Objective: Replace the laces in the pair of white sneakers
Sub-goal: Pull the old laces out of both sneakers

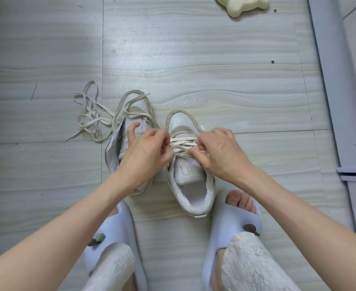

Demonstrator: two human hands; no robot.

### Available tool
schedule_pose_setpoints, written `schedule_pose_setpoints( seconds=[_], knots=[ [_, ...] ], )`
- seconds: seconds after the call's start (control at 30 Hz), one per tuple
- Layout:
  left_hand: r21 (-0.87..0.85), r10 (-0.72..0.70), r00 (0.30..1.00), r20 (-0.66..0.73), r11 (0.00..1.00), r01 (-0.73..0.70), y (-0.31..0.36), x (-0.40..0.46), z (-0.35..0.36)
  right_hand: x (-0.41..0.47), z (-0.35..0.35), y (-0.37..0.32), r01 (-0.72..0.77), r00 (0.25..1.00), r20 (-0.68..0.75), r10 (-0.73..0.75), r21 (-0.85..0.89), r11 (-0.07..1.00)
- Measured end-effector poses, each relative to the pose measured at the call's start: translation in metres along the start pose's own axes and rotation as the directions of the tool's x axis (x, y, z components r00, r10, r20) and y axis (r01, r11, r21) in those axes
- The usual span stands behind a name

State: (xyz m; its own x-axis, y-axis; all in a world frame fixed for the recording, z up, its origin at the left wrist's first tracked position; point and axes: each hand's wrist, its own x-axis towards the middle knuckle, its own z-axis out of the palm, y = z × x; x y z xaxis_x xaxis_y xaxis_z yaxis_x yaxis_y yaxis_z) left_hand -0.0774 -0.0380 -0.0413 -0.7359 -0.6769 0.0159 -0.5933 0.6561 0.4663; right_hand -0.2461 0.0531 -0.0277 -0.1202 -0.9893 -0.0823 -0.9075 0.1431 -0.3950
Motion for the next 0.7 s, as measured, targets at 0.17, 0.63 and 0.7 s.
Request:
schedule_pose_setpoints(
  seconds=[0.17, 0.63, 0.7],
  knots=[
    [-0.360, -0.030, 0.996, 0.084, 0.931, 0.058, 0.024, -0.006, -0.020, -0.015, -0.020, -0.006, -0.310, 0.894, 0.404, 0.196, 0.241, 0.920],
    [-0.224, -0.167, 0.841, 0.514, 0.921, 0.320, 0.034, -0.029, -0.031, -0.030, -0.015, -0.018, -0.407, 0.897, 0.335, 0.290, 0.366, 0.837],
    [-0.240, -0.254, 0.928, 0.271, 0.916, 0.321, 0.030, -0.023, -0.026, -0.026, -0.009, -0.018, -0.356, 0.933, 0.163, 0.320, 0.308, 0.882]
  ],
)
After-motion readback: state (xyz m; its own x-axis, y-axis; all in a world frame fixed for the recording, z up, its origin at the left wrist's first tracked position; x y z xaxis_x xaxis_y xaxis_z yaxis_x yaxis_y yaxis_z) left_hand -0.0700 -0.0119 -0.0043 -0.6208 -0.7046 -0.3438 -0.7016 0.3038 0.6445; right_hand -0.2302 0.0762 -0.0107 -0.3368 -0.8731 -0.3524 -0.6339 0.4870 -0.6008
